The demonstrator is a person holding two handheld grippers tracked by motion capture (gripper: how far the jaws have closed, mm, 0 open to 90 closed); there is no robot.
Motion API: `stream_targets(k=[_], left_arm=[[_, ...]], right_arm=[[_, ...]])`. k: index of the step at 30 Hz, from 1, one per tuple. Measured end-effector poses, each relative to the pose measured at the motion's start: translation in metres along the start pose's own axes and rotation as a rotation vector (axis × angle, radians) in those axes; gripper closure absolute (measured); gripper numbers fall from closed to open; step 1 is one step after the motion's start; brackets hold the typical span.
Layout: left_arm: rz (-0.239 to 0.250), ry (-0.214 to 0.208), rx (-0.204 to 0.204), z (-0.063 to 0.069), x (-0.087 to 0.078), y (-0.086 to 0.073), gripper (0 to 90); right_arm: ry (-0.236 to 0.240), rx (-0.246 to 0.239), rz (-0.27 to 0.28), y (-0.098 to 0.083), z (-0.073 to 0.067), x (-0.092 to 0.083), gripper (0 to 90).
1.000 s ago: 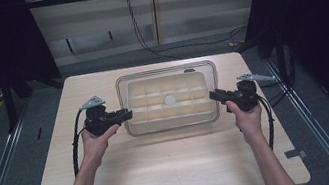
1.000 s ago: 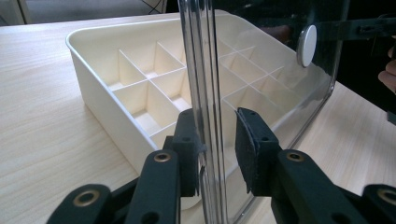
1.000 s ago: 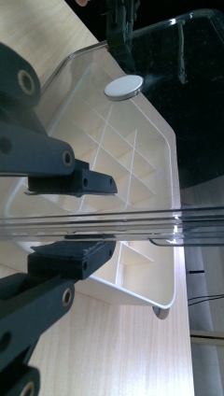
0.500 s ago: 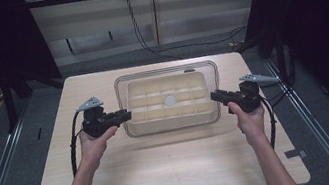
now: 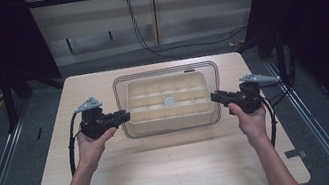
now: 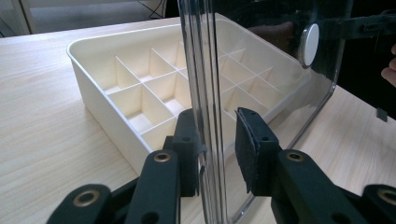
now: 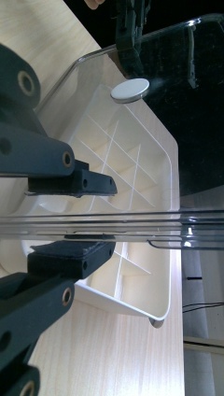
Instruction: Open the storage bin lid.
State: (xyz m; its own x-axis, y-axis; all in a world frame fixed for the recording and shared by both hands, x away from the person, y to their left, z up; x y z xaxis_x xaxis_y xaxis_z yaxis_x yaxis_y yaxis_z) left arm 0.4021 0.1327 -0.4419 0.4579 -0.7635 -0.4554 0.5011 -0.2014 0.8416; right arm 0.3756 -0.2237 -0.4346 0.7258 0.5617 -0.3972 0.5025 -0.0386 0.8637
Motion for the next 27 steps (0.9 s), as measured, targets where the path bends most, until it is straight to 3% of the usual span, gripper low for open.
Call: stream_targets(k=[6, 10, 23, 27], left_arm=[[0.006, 0.004, 0.000, 0.002, -0.006, 0.002, 70.5], [0.000, 0.008, 0.026, 0.002, -0.006, -0.003, 70.6], [0.009, 0.004, 0.015, 0.004, -0.017, -0.004, 69.8], [-0.002, -0.001, 0.032, 0.009, -0.020, -0.006, 69.8]], right_arm=[[0.010, -0.019, -0.014, -0.002, -0.005, -0.003, 69.7], [0.012, -0.017, -0.016, -0.005, -0.006, -0.004, 69.7], [0.022, -0.018, -0.003, -0.005, -0.019, -0.010, 70.7], [0.033, 0.000, 0.006, -0.002, -0.022, -0.017, 71.5]])
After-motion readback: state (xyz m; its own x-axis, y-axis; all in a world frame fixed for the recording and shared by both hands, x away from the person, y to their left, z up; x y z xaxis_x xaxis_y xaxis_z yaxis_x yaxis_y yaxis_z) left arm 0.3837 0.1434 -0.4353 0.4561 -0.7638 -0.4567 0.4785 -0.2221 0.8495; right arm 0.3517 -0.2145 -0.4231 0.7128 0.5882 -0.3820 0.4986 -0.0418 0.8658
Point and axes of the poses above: each handheld gripper's, and its own axes: x roughly forward along the jaws, y roughly out of its top, z roughly to its right, the point moved 7 cm from there along x, roughly forward along the jaws, and after that the axes turned 2 degrees about -x, right-handed, at the moved point
